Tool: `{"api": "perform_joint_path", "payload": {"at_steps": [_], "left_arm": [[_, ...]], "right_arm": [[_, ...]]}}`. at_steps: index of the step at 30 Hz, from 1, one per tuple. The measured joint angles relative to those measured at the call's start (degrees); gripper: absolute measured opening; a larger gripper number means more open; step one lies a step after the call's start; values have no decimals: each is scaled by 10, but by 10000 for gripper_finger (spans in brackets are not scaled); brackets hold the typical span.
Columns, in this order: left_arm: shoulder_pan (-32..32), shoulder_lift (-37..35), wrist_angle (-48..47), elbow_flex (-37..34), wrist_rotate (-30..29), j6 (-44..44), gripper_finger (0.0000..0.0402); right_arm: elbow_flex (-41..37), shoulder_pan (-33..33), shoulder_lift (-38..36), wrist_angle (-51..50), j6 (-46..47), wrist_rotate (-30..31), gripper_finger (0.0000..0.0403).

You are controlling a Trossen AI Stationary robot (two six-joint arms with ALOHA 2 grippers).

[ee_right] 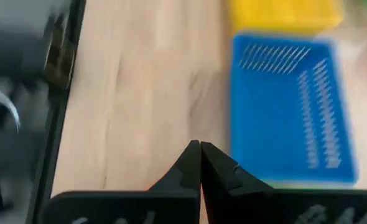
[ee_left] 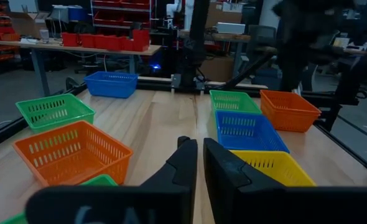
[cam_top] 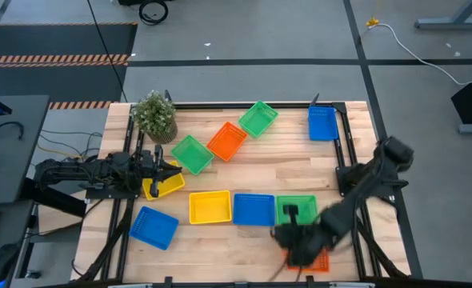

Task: Stack baskets by color
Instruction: Stack the top right blue bin on top of the bottom right blue bin

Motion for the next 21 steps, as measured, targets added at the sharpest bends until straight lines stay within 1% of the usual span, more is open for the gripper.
{"api": "perform_joint_path", "payload": {"at_steps": [3,6,8,11,14,18,21], "left_arm": [[0,0,0,0,0,0,29],[0,0,0,0,0,0,28],[0,0,0,0,0,0,30],[0,0,0,0,0,0,35],[0,0,0,0,0,0,37],[0,0,0,0,0,0,32],[0,0,0,0,0,0,27]], "right_arm": [[-64,-58,-64,62,-21,13,9],[-90,-132,-114,36,15,54,16],[-99,-193,-139,-10,46,67,17],[-100,-311,-161,-97,33,26,19],[-100,-428,-170,-159,-19,20,23],[-101,-577,-172,-178,-101,-17,40],[-112,-676,-172,-171,-143,-57,67]]}}
